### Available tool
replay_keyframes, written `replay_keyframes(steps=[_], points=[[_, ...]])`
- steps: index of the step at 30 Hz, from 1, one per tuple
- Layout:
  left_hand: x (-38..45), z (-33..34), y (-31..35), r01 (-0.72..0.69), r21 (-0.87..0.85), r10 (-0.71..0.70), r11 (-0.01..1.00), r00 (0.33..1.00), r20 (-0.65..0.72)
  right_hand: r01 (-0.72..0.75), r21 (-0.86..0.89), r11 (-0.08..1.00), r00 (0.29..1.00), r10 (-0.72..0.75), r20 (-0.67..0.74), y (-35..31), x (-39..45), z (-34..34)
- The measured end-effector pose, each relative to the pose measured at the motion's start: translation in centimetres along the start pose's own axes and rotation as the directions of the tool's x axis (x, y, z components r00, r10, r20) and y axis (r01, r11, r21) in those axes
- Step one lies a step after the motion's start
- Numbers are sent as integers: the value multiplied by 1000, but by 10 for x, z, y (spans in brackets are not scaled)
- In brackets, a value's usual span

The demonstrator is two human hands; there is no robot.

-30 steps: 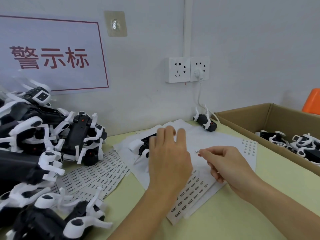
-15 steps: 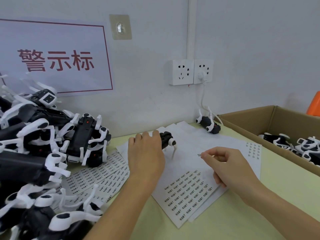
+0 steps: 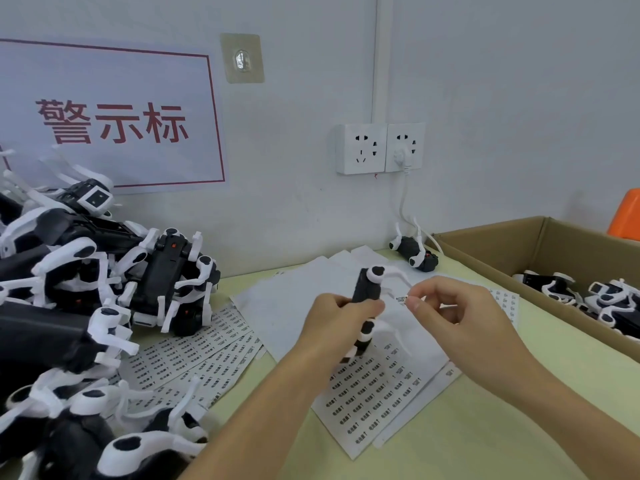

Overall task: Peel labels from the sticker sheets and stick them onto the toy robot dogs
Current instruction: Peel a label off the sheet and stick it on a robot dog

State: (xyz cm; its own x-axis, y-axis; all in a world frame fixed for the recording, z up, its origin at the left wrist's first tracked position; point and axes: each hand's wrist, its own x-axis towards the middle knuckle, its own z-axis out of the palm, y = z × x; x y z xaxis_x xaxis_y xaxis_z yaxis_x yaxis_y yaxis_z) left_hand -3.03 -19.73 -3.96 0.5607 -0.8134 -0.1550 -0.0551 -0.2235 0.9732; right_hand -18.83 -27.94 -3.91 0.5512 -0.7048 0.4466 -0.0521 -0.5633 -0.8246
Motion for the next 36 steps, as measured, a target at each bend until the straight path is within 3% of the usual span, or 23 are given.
replay_keyframes(steps=[6, 10, 15, 18, 36], points=[[-1, 13, -12, 0, -85, 14, 996, 985, 172, 54, -91, 994, 997, -49, 54, 0, 2, -3], [-1, 15, -18, -22, -120, 46, 993, 977, 206, 98, -195, 976, 993, -84, 78, 6, 2, -3], [-3, 13, -23, -186, -181, 224, 966, 949, 223, 133, -272, 953, 988, -106, 111, 11, 2, -5], [-2, 12, -24, -216, -252, 280, 943, 926, 253, 149, -293, 944, 987, -124, 104, 11, 4, -6], [4, 19, -32, -368, -202, 405, 908, 893, 197, 248, -499, 830, 967, -240, 81, 3, -1, -5]])
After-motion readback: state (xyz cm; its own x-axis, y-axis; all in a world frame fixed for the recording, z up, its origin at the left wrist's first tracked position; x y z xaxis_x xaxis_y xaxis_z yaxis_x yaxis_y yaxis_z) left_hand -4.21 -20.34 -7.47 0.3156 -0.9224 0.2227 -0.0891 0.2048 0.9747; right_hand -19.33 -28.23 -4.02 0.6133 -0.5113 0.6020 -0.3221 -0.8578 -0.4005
